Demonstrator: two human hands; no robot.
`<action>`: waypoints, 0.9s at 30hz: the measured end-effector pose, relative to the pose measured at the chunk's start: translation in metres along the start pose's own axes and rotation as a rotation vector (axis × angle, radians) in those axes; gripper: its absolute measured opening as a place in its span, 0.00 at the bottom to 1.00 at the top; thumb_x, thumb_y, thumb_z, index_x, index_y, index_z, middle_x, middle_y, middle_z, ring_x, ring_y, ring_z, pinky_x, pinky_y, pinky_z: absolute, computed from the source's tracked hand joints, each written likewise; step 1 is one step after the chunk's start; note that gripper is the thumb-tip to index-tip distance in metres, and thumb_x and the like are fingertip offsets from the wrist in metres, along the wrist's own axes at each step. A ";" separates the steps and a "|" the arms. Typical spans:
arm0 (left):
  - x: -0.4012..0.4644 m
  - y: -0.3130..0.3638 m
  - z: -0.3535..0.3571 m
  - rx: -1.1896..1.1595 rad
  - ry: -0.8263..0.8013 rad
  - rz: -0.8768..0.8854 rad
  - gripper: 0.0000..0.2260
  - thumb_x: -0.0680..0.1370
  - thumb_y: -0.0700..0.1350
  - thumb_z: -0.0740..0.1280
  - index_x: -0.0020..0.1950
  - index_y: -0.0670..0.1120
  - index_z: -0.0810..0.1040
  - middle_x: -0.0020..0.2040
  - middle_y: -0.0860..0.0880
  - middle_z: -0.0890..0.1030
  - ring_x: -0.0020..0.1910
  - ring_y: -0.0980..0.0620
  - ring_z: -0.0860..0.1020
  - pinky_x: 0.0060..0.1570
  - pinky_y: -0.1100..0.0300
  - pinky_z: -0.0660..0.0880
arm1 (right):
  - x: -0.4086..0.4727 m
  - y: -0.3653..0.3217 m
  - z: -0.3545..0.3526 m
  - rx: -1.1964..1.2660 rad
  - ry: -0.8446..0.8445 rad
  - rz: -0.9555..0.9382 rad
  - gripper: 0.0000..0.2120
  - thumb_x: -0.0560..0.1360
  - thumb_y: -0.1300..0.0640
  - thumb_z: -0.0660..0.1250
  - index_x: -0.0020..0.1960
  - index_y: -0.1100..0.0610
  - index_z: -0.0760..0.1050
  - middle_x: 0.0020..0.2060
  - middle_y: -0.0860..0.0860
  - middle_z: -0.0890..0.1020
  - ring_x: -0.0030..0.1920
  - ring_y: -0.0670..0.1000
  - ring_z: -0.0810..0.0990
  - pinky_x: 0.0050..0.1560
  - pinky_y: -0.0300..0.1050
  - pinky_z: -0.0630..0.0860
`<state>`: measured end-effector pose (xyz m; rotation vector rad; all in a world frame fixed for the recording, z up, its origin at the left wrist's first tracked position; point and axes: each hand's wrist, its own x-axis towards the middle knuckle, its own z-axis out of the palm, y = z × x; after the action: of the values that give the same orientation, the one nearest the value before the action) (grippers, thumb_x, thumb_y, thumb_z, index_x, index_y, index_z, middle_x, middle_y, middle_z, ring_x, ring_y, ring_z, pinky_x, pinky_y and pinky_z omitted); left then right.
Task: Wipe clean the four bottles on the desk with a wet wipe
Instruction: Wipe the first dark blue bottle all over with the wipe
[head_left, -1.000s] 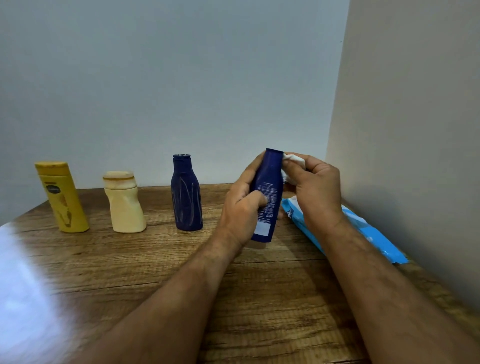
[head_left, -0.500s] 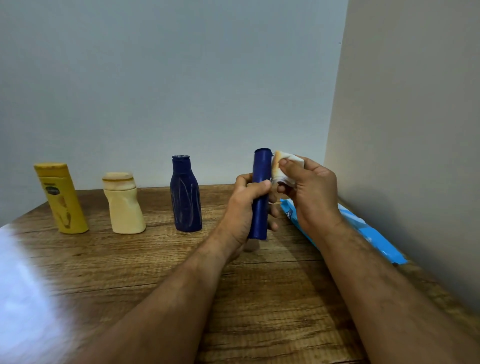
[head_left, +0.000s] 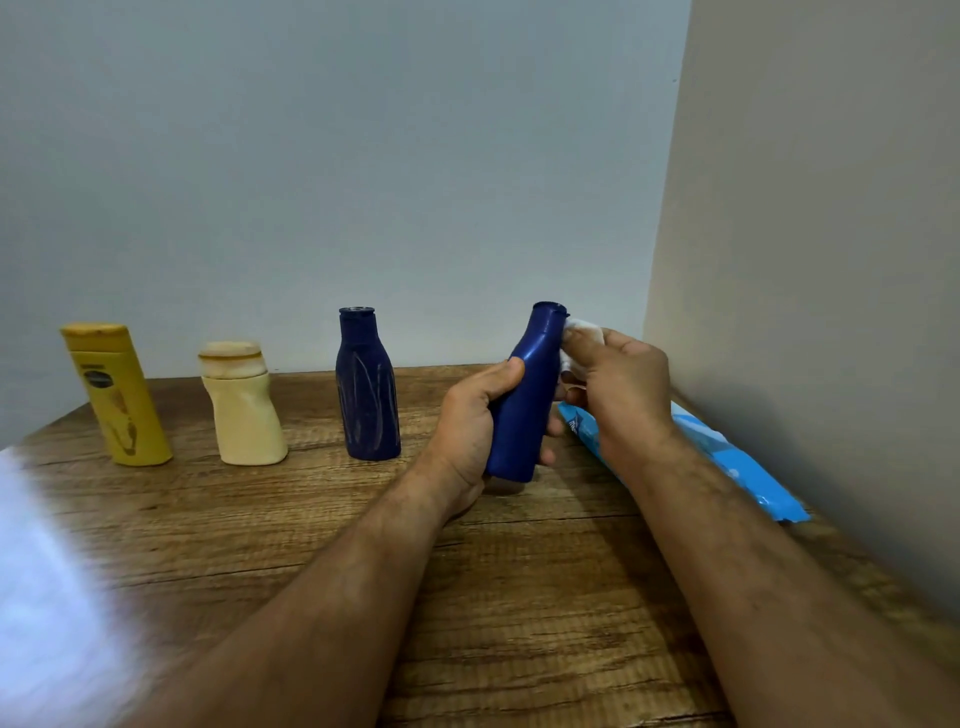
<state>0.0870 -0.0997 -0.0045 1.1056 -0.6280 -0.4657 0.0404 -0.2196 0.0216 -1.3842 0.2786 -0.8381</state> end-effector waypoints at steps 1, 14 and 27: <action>0.000 0.000 0.000 -0.002 -0.013 -0.007 0.18 0.84 0.49 0.57 0.64 0.38 0.76 0.51 0.39 0.82 0.37 0.45 0.80 0.34 0.52 0.78 | 0.000 -0.001 -0.001 0.023 0.000 0.012 0.07 0.76 0.54 0.70 0.45 0.57 0.83 0.37 0.54 0.83 0.35 0.51 0.78 0.34 0.42 0.76; 0.003 0.000 -0.009 0.065 0.040 0.024 0.15 0.82 0.48 0.61 0.64 0.42 0.76 0.52 0.40 0.83 0.42 0.45 0.81 0.38 0.51 0.79 | 0.001 -0.001 0.000 -0.165 0.089 -0.112 0.03 0.75 0.53 0.70 0.45 0.51 0.83 0.39 0.46 0.85 0.44 0.49 0.83 0.45 0.47 0.81; 0.009 -0.003 -0.008 0.456 0.183 0.237 0.30 0.74 0.26 0.63 0.63 0.60 0.74 0.51 0.53 0.77 0.40 0.58 0.74 0.35 0.68 0.74 | -0.004 -0.014 0.002 -0.024 0.057 -0.228 0.10 0.72 0.67 0.68 0.43 0.55 0.84 0.37 0.54 0.84 0.39 0.54 0.81 0.37 0.48 0.81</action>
<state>0.0990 -0.1013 -0.0072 1.4639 -0.7115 -0.0105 0.0337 -0.2150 0.0342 -1.4339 0.1770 -1.0662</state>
